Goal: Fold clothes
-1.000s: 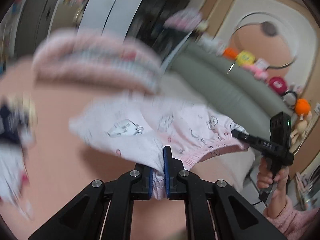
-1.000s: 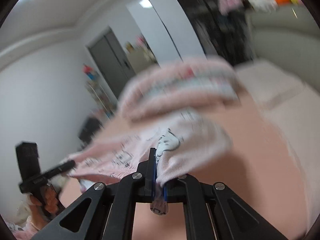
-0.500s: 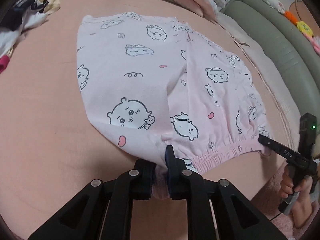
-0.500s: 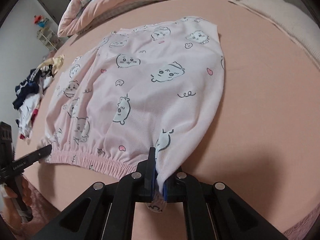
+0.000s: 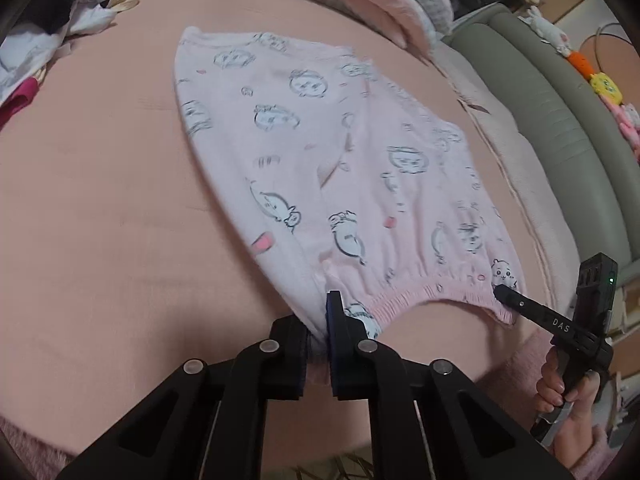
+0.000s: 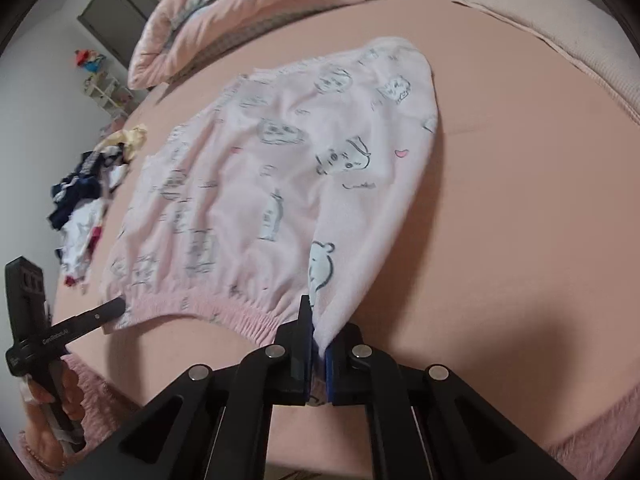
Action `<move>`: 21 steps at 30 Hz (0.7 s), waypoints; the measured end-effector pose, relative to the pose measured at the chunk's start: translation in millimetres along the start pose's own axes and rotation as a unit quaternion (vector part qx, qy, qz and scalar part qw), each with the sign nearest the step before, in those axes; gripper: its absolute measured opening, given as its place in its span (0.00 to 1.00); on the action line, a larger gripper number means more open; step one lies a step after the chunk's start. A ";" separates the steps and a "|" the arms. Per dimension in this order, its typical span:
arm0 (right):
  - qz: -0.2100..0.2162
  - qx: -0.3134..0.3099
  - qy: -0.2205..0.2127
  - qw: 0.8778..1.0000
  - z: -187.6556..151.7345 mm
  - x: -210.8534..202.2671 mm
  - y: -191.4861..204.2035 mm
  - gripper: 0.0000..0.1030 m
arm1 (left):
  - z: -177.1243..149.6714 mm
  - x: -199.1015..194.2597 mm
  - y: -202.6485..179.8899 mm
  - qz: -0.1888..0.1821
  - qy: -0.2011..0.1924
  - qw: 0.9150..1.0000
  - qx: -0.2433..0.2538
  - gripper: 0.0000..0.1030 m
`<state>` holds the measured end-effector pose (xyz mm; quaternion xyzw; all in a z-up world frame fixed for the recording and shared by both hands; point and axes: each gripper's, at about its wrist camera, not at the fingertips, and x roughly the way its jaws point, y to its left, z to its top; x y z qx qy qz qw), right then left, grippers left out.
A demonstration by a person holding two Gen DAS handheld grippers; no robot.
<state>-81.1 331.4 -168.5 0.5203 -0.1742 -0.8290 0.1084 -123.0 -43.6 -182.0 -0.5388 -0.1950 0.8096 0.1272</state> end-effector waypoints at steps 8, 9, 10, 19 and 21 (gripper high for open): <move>-0.026 0.009 -0.022 0.999 -12.1 -46.4 0.3 0.03 | -28.6 0.2 3.9 -0.018 0.094 0.995 0.018 0.12; -0.039 0.012 -0.029 0.999 -12.0 -50.2 -2.1 0.04 | -25.7 -3.5 6.6 -0.019 0.092 0.995 0.016 0.13; -0.053 0.016 -0.036 0.998 -11.9 -54.0 -4.6 0.05 | -22.9 -7.2 9.4 -0.021 0.091 0.996 0.013 0.13; -0.143 0.024 -0.112 0.983 15.4 -75.2 -9.4 0.12 | 51.8 -56.2 46.3 0.026 -0.024 0.998 0.052 0.33; -0.102 -0.024 -0.087 0.991 53.3 -51.6 19.2 0.12 | 83.7 -53.2 61.2 0.068 -0.059 0.994 0.063 0.33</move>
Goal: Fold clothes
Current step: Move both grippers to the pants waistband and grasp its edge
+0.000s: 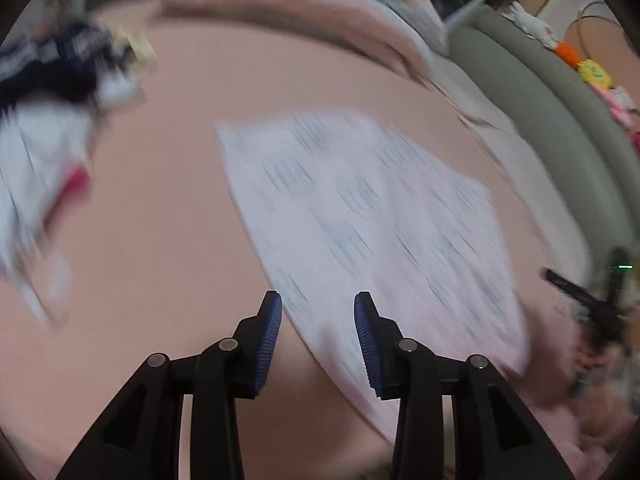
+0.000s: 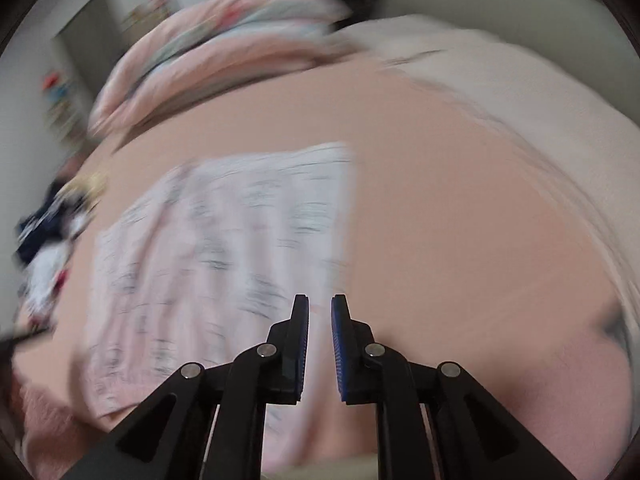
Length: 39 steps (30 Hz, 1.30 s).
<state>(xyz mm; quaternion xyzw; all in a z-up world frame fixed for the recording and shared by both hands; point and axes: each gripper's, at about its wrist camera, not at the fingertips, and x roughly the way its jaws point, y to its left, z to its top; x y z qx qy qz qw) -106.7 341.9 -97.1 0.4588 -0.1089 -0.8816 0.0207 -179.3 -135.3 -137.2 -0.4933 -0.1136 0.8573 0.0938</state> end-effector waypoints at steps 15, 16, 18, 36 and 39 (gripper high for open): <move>0.028 -0.244 0.078 0.966 157.4 203.6 212.0 0.17 | 78.4 93.0 57.0 0.052 -0.035 0.997 0.041 0.33; 0.026 -0.250 0.083 0.964 159.9 214.3 215.6 0.18 | 78.9 97.4 57.6 0.052 -0.034 0.997 0.046 0.33; 0.023 -0.266 0.095 0.959 159.8 231.4 222.0 0.18 | 79.9 106.4 58.9 0.051 -0.031 0.997 0.057 0.33; 0.125 -0.257 0.037 0.957 176.6 215.5 232.1 0.03 | 96.2 74.9 88.8 0.055 -0.104 0.993 0.009 0.04; 0.132 -0.243 0.038 0.960 186.8 225.7 228.6 0.03 | 98.3 76.9 106.1 0.060 -0.102 0.993 -0.019 0.04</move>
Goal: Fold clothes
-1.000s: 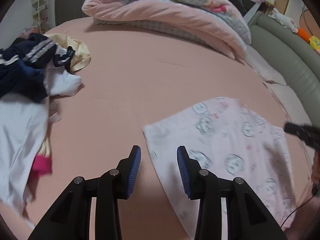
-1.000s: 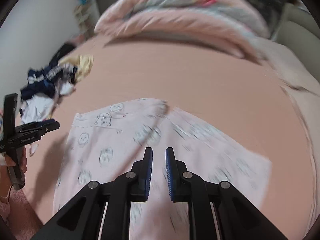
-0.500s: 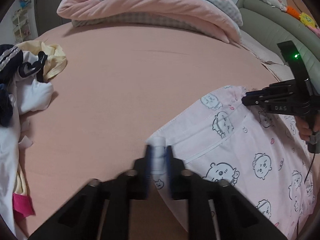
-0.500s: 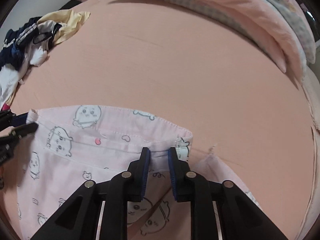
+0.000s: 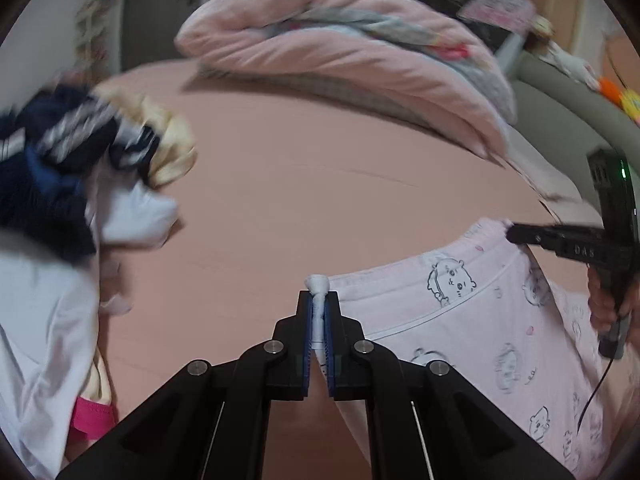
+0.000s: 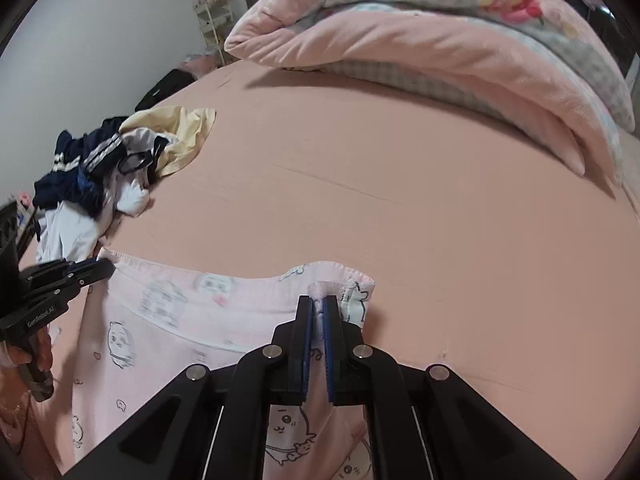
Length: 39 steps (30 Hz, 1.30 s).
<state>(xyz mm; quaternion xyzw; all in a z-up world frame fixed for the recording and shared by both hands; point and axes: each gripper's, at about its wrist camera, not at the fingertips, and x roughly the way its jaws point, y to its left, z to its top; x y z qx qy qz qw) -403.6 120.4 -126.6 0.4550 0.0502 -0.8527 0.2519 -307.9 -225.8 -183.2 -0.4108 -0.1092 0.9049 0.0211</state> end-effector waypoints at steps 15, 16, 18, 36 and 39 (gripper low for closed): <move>-0.010 -0.019 0.087 0.996 2.8 21.1 3.1 0.04 | -12.4 22.1 -3.7 0.015 0.073 0.997 0.025 0.08; -0.024 -0.038 0.098 0.994 -1.2 26.8 9.6 0.05 | -12.2 21.1 -4.9 0.014 0.074 0.997 0.028 0.08; -0.044 -0.071 0.109 0.991 -9.1 37.7 19.9 0.05 | -11.8 19.2 -7.2 0.014 0.077 0.996 0.035 0.08; -0.067 -0.061 0.100 0.991 -3.3 61.7 7.4 0.23 | -7.8 11.9 -14.0 0.022 0.069 0.996 0.050 0.17; -0.065 -0.072 0.090 0.991 -2.7 66.0 11.0 0.18 | -9.7 15.0 -16.5 0.020 0.069 0.996 0.057 0.17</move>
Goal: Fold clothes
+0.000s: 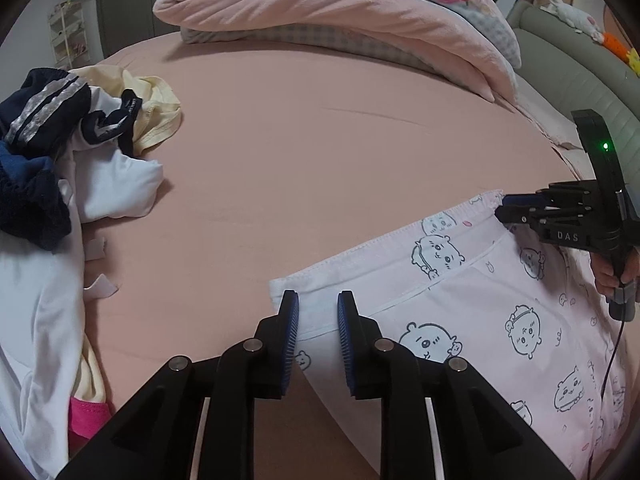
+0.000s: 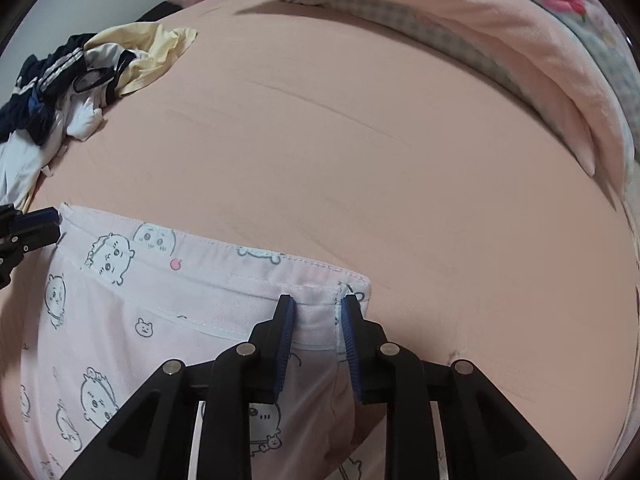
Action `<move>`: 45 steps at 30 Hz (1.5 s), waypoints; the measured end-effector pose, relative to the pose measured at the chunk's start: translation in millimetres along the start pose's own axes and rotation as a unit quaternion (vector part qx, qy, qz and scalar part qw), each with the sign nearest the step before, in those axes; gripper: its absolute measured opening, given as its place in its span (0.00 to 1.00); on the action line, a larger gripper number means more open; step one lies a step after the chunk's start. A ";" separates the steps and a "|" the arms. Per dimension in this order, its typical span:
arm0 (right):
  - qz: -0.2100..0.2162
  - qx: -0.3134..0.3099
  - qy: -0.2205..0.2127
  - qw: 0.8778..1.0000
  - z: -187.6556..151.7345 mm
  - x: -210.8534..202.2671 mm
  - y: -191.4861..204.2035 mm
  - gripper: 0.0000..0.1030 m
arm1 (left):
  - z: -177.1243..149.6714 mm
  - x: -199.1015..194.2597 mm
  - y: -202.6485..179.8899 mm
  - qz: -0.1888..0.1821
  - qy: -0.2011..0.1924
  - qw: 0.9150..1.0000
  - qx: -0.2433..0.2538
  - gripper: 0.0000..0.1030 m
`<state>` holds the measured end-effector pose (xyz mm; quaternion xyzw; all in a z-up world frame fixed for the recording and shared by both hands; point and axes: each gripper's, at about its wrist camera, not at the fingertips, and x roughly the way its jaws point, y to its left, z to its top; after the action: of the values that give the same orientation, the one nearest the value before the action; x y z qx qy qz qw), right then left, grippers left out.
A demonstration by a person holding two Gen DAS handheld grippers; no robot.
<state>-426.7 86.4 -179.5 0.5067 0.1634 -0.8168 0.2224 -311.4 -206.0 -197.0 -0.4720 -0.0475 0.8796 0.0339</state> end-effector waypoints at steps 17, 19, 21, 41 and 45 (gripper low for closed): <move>0.085 0.079 -0.070 0.991 8.9 -38.0 -36.5 0.02 | 6.4 -5.5 23.0 -0.016 0.005 0.999 -0.045 0.19; 0.094 0.086 -0.080 0.989 3.0 -43.1 -36.8 0.02 | 3.9 -0.3 17.8 -0.014 0.009 0.999 -0.037 0.23; 0.102 0.087 -0.087 0.987 1.3 -48.2 -36.3 0.02 | 1.3 4.4 12.9 -0.019 0.008 0.999 -0.032 0.23; 0.066 0.129 -0.072 0.987 37.2 3.2 -46.8 0.00 | 15.2 -0.5 44.7 -0.013 -0.039 0.995 -0.095 0.06; 0.071 0.140 -0.110 0.981 20.6 -55.1 -56.0 0.00 | 20.2 -10.5 27.0 -0.050 -0.045 0.995 -0.071 0.09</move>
<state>-450.5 134.6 -118.7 0.4499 -0.0145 -0.8647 0.2228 -322.9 -235.0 -180.3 -0.4300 -0.1349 0.8917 0.0416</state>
